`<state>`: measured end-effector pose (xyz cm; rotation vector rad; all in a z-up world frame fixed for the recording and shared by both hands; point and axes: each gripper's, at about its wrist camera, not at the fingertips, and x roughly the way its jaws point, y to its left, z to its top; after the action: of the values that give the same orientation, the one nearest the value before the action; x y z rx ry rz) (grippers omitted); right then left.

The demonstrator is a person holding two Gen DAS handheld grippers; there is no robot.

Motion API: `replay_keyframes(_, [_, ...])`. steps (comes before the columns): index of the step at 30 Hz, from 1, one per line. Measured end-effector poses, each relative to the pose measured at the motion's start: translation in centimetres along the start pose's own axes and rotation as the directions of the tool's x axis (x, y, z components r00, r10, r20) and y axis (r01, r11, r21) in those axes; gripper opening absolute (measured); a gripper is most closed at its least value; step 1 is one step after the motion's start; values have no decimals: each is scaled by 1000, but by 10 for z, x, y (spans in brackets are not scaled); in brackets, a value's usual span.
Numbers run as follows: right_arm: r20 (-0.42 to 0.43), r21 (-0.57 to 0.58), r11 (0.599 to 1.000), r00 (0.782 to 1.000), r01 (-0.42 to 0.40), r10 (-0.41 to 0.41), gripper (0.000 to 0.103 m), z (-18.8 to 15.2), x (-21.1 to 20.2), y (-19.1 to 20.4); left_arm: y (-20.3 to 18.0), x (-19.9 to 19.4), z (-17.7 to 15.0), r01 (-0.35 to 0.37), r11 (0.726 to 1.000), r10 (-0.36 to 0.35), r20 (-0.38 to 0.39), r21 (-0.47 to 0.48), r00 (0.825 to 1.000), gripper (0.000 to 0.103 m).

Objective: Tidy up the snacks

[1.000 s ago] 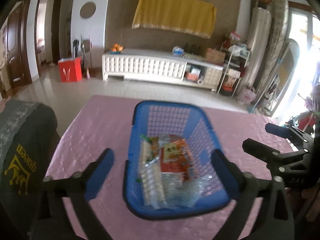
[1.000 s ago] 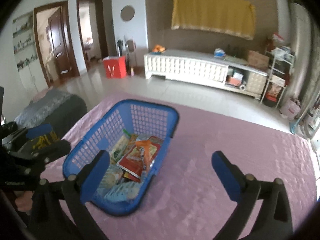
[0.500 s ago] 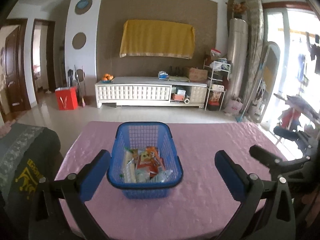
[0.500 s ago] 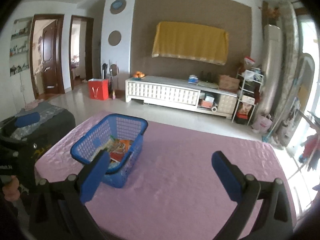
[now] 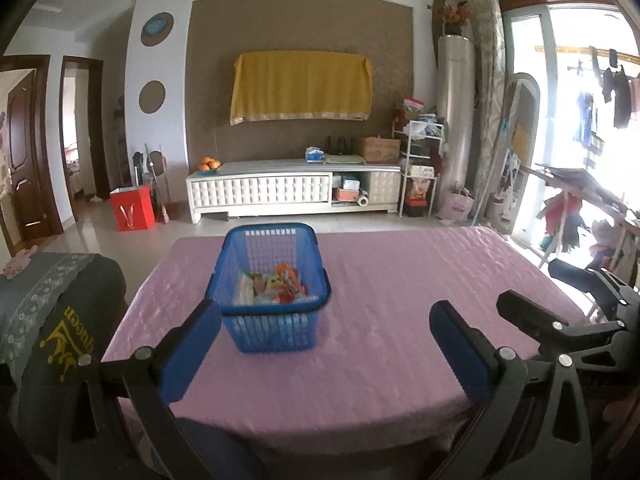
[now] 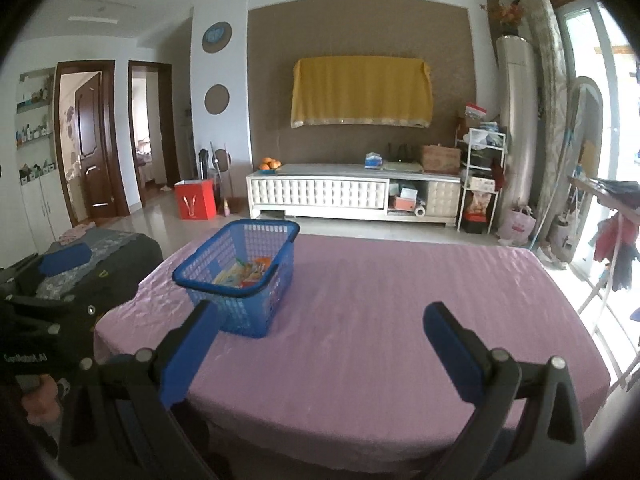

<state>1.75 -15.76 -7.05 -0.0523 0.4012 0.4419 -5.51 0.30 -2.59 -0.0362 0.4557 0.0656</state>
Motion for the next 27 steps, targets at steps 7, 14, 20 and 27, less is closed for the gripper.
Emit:
replay_keyframes(7, [10, 14, 1000, 1000, 12, -12, 103, -6, -12, -1, -7, -10, -8, 4, 1000, -4, 4, 19, 1000, 103])
replay_keyframes(14, [25, 10, 1000, 1000, 11, -11, 103, -9, -20, 5, -5, -19, -15, 4, 1000, -4, 6, 4, 1000, 103])
replay_keyframes(20, [17, -4, 1000, 1000, 1, -1, 103, -10, -24, 12, -2, -22, -18, 5, 1000, -5, 5, 6, 1000, 103])
replay_keyframes(27, [9, 1, 1000, 1000, -2, 2, 103, -14, -24, 14, 1, -20, -18, 4, 1000, -4, -1, 0, 1000, 103])
